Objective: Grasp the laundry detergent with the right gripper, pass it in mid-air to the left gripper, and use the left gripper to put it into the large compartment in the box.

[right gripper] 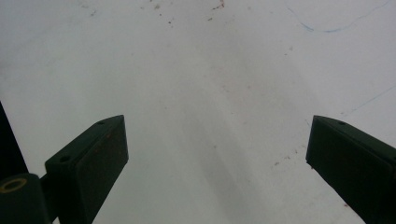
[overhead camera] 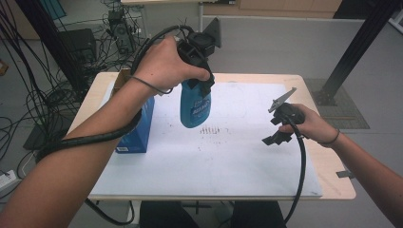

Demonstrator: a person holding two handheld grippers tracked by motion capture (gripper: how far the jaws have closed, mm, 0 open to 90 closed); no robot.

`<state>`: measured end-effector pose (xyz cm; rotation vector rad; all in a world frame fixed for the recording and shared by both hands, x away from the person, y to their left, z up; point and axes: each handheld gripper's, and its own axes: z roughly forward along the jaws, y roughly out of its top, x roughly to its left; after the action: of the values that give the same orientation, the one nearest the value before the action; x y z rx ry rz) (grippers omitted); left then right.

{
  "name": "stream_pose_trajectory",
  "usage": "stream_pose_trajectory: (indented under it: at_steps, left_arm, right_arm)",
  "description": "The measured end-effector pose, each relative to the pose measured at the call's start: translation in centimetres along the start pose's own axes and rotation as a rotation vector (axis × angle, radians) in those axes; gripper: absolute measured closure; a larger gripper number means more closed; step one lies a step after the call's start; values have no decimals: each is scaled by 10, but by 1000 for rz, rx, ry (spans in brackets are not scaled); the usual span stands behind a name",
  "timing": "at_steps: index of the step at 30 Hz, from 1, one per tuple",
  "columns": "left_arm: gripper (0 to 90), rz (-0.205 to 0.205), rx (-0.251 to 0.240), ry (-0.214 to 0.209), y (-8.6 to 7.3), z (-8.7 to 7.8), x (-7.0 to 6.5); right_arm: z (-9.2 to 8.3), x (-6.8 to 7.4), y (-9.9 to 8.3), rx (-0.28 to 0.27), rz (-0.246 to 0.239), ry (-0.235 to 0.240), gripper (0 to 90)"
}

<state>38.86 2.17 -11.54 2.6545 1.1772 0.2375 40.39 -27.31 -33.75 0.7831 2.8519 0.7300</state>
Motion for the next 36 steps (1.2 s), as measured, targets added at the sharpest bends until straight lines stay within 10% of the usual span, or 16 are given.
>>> stream_pose_trajectory:
  at_steps: [36]
  left_arm:
    - [377,-365,-87,82,-30,-53,114]
  right_arm:
    - [6,-5,3,-22,15,-13,55]
